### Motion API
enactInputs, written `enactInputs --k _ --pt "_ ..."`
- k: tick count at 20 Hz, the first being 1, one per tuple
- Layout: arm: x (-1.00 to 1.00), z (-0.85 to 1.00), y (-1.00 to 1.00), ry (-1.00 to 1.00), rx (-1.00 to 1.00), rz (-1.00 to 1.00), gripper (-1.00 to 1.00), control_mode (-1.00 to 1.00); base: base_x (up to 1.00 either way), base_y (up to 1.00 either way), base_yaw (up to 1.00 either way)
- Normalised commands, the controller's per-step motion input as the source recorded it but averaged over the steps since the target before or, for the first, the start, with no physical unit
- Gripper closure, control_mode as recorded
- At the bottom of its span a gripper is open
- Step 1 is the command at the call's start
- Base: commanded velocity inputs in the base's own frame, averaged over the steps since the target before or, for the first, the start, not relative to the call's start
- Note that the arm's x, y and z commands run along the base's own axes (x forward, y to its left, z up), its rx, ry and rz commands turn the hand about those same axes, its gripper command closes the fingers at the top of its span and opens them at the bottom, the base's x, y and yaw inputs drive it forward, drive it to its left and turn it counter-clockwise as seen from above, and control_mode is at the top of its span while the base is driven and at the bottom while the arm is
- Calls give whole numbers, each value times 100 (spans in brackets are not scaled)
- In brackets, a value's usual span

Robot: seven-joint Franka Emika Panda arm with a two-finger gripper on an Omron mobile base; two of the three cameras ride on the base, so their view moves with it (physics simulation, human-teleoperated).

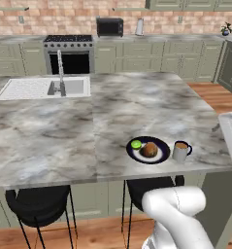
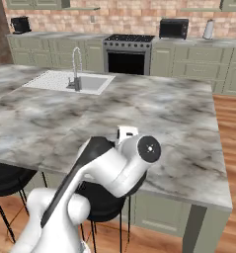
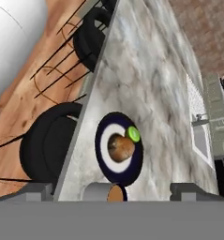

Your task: Pick up the brewed coffee from the coffee machine and place it next to the breakfast plate on the dining counter.

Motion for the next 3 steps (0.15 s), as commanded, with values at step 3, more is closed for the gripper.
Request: enactInputs --k 3 --pt "0 11 80 0 -20 0 -100 -100 0 0 0"
